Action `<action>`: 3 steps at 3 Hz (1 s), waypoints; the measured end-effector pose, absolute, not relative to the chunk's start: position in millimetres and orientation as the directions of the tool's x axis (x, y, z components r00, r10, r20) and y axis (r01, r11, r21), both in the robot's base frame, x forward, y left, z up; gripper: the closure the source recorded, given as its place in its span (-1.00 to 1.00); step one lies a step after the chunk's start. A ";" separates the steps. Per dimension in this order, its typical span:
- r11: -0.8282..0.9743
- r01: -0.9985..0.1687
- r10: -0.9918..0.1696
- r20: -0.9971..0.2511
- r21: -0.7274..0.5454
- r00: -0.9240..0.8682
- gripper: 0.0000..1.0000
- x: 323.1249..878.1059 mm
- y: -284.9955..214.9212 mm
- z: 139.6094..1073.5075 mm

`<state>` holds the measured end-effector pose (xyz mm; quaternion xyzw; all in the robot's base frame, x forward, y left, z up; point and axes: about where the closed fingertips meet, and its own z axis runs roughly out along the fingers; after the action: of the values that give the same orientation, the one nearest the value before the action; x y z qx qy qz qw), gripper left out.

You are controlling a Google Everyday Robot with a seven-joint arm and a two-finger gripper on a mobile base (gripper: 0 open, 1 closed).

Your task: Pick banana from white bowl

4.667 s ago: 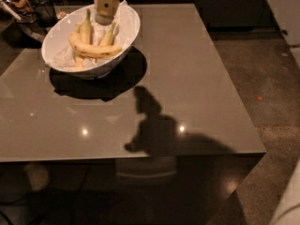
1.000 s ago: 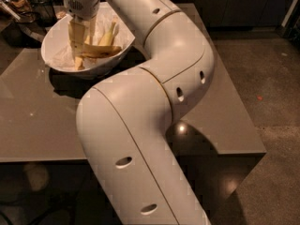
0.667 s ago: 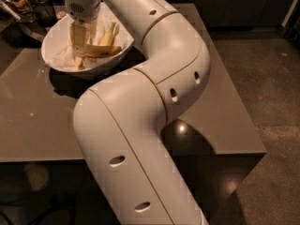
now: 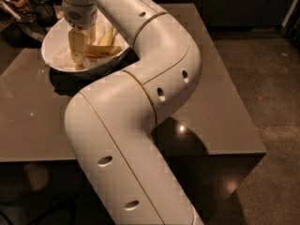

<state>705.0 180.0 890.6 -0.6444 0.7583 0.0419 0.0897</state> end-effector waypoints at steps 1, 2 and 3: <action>0.172 -0.982 -0.964 -0.218 -0.076 -0.152 -0.03 713.8 186.9 889.3; 0.175 -0.980 -0.960 -0.236 -0.091 -0.150 0.44 720.0 192.6 887.0; 0.175 -0.980 -0.960 -0.236 -0.091 -0.150 0.90 720.1 192.6 887.0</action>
Offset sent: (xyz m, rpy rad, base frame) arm 0.0080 0.0061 -0.0011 0.0218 -0.0254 -0.0042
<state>720.1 192.6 887.0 -0.6408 0.7571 0.0420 0.1203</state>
